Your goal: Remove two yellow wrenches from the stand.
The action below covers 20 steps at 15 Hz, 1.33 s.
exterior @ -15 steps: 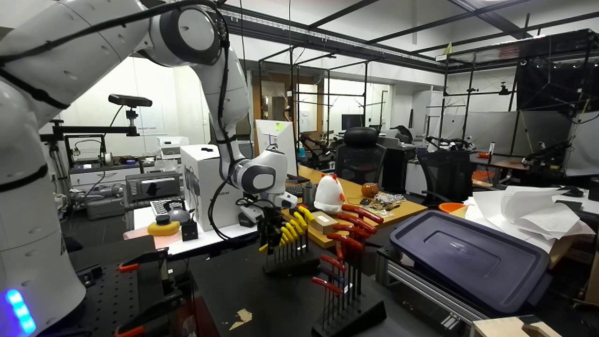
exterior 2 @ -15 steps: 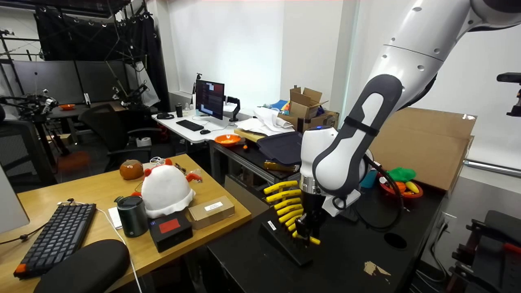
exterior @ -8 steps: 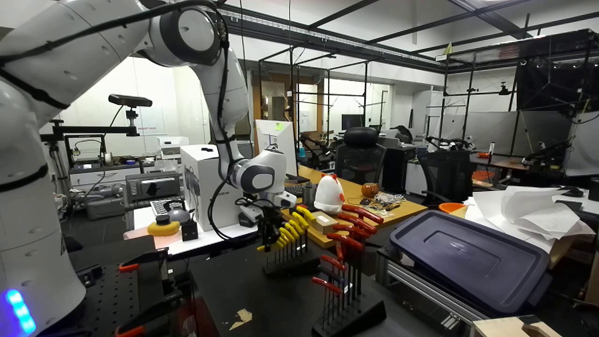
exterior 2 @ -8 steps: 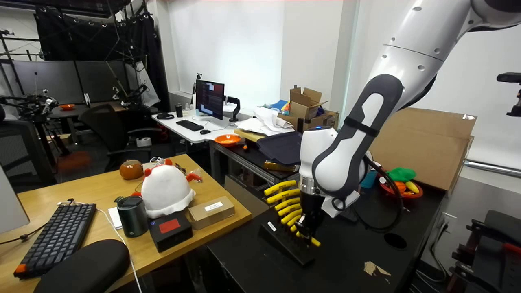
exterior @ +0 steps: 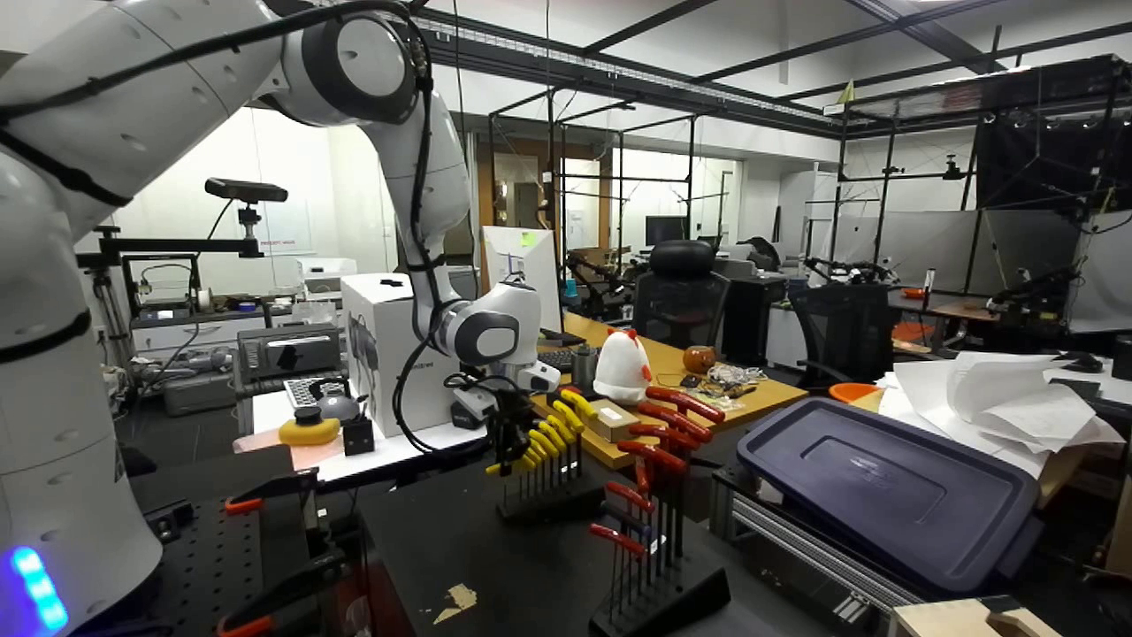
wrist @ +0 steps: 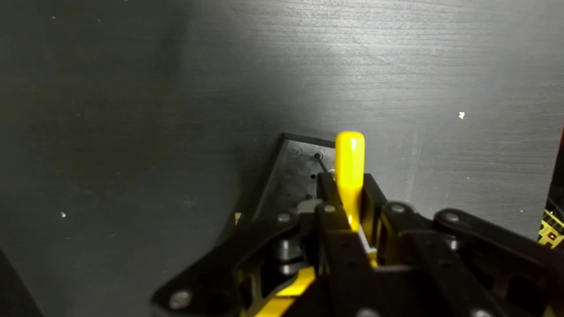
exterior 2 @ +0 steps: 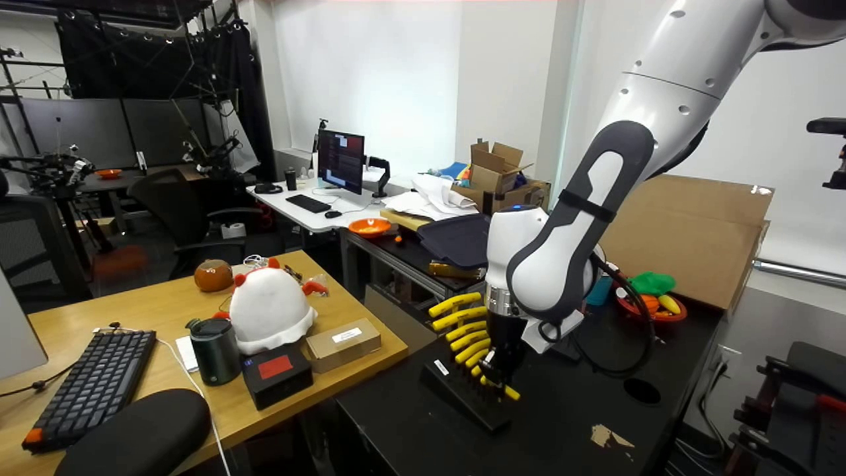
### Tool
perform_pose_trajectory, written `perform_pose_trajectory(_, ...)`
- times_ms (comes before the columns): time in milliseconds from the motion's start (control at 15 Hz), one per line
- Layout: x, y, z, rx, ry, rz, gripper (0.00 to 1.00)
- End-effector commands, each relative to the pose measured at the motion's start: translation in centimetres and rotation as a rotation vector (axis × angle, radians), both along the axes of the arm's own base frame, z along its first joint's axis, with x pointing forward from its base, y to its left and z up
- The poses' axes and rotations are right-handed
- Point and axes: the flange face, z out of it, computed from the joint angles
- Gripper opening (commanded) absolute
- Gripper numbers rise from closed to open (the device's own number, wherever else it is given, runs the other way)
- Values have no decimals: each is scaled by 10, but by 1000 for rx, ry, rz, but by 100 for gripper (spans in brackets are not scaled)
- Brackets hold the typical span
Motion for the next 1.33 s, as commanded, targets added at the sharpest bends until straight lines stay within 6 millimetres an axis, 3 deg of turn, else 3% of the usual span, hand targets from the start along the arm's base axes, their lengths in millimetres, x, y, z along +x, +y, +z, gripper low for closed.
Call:
perform_pose_trajectory(0, -1, 1, 8, -7, -13, 5, 4)
perform_pose_trajectory(1267, -2, 17, 36, -58, -49, -9, 4)
